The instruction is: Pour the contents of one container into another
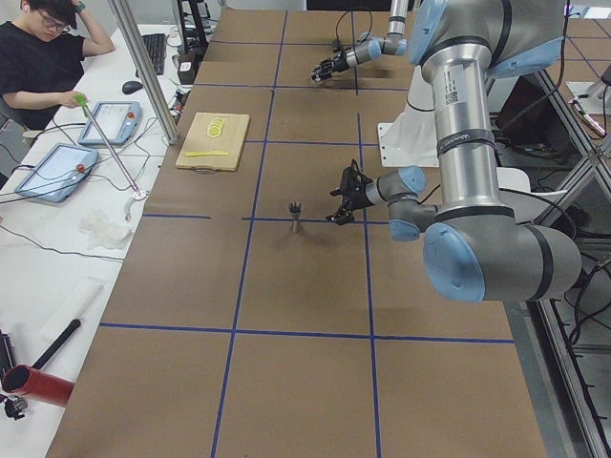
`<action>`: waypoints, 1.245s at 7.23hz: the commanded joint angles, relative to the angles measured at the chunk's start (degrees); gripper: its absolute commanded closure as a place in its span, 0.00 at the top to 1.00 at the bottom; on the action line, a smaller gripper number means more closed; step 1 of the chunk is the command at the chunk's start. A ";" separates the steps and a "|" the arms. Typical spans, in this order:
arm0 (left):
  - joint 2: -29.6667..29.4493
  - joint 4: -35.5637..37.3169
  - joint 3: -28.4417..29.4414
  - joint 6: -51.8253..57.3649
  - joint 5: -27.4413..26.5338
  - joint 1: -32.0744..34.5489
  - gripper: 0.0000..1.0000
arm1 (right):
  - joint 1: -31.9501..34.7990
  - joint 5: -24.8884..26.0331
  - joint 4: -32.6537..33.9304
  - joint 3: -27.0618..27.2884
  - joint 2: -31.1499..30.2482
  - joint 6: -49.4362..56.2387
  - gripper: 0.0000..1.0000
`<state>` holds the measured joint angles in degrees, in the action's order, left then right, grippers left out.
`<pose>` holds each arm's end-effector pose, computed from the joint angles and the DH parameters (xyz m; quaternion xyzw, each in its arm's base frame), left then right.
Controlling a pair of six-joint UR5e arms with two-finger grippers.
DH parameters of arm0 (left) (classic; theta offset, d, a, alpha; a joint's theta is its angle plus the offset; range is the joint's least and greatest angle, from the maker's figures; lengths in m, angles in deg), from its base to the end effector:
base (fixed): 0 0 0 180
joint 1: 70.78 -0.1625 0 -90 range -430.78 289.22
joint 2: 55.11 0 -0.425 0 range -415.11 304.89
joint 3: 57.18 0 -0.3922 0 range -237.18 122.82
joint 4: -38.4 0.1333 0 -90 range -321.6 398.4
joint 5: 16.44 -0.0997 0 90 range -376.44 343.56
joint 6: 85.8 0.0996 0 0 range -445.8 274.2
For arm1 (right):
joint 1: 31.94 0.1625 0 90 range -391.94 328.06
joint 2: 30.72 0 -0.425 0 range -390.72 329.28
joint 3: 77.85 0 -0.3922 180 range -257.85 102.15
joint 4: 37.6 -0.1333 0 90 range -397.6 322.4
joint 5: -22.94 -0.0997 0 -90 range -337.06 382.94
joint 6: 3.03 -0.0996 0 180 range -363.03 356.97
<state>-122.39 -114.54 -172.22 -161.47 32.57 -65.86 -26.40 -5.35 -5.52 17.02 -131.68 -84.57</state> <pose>0.3195 -0.2269 0.4796 0.3752 0.4487 -0.1234 0.8017 -0.3847 -0.2594 0.5721 0.5036 -0.3162 0.2044 0.7776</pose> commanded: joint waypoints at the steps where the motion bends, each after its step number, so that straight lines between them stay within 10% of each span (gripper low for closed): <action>1: 0.04 0.00 -0.01 -0.09 -0.05 -0.01 1.00 | -0.18 0.07 0.00 -1.01 0.24 0.06 0.61; 3: 0.04 0.00 -0.01 -0.09 -0.05 -0.01 1.00 | -0.18 0.07 -0.09 -0.49 0.33 0.33 1.00; 9: 0.04 0.00 -0.10 -0.09 -0.05 -0.01 1.00 | 0.00 -1.15 0.00 0.92 0.24 3.13 1.00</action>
<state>-122.35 -114.53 -172.25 -161.56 32.50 -65.86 -26.50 -6.03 -5.52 17.70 -131.43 -82.54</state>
